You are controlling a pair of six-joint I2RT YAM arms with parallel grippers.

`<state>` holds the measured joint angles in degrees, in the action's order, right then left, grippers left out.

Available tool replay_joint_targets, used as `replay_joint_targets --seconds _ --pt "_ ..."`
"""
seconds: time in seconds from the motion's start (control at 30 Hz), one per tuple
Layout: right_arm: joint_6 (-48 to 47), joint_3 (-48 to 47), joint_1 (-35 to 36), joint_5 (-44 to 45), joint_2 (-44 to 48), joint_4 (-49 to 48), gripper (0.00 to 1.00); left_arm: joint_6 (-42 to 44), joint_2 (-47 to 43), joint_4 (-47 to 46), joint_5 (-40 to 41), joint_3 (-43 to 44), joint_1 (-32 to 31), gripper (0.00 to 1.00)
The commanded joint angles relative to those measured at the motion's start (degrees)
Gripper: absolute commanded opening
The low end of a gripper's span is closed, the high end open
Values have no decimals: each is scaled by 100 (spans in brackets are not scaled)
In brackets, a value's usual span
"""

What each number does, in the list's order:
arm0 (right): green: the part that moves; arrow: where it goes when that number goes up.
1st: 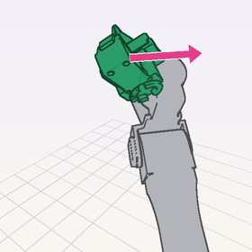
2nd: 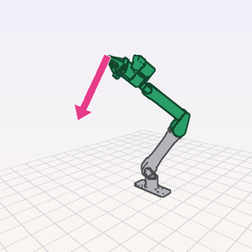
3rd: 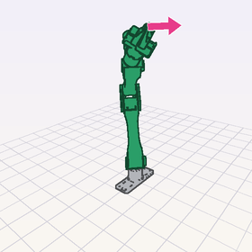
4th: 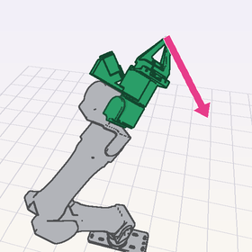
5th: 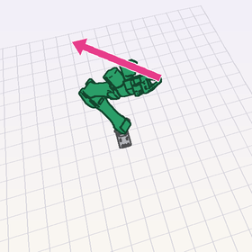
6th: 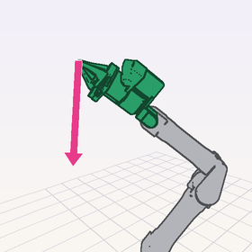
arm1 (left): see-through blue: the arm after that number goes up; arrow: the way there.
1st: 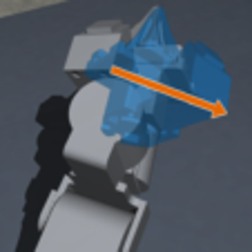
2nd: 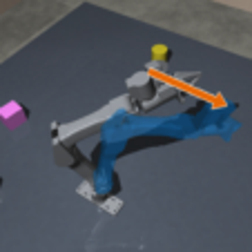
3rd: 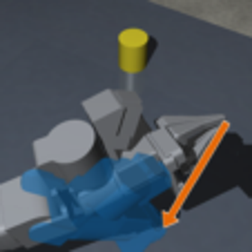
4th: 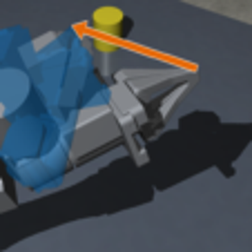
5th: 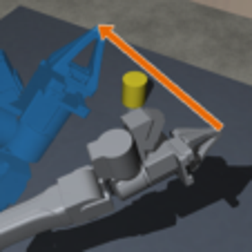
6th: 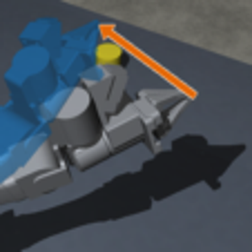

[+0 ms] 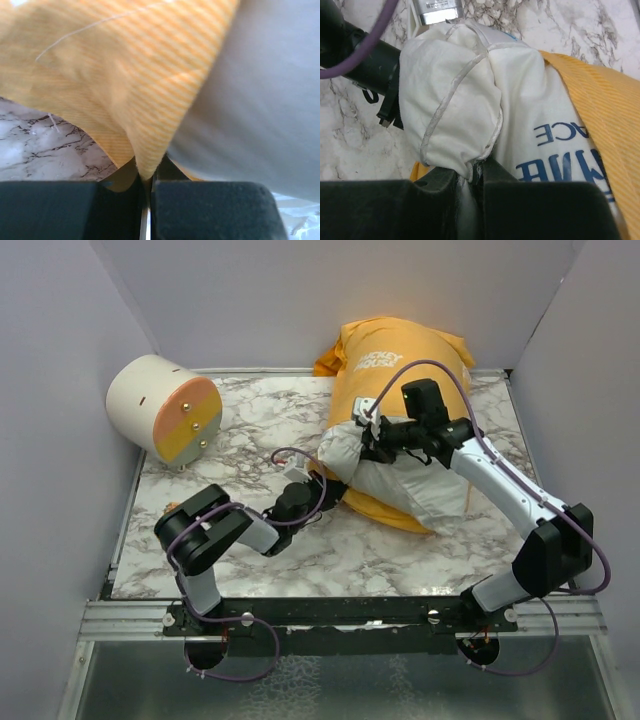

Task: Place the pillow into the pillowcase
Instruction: Stuff the pillow into the pillowcase.

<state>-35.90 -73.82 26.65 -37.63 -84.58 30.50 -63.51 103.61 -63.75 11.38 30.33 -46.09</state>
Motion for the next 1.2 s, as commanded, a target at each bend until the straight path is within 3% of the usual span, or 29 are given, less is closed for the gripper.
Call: replay_joint_targets --seconds 0.0,0.13,0.27,0.4,0.5,0.63,0.73,0.83,0.9,0.93,1.03,1.1,1.17 --pt "-455 -582 82 210 -637 779 1 578 -1068 432 -300 -204 10 0" --pt "-309 308 713 1845 -860 0 1 1053 -2279 1481 -586 -132 -37 0" --pt "-183 444 647 3565 -1321 -791 2 1405 -3684 2657 -722 -70 -50 0" --pt "-502 365 322 4553 -1570 -1351 2 1565 -5146 3737 -719 18 -50 0" --pt "-737 166 138 4896 -1692 -1577 2 1549 -5716 4196 -846 167 -59 0" --pt "-837 29 94 4759 -1780 -1521 3 1442 -5904 4318 -1059 235 -64 0" --pt "-855 71 99 3919 -1747 -1022 6 1417 -5830 4258 -1164 108 -63 0" --pt "-908 193 98 2480 -1544 -372 16 1629 -5748 4485 -1089 -50 -65 0" --pt "-947 290 94 1611 -1276 -57 29 1803 -5711 4696 -955 -211 -64 0" --pt "-942 310 94 1306 -1128 52 36 1892 -5676 4801 -898 -275 -54 3" --pt "-888 262 90 788 -738 307 53 2255 -5456 5446 -670 -215 33 43" --pt "-837 258 94 621 -499 419 62 2610 -5224 5755 -954 -71 348 64" --pt "-867 249 91 448 -290 564 65 2909 -4921 5646 -1755 -36 947 74"
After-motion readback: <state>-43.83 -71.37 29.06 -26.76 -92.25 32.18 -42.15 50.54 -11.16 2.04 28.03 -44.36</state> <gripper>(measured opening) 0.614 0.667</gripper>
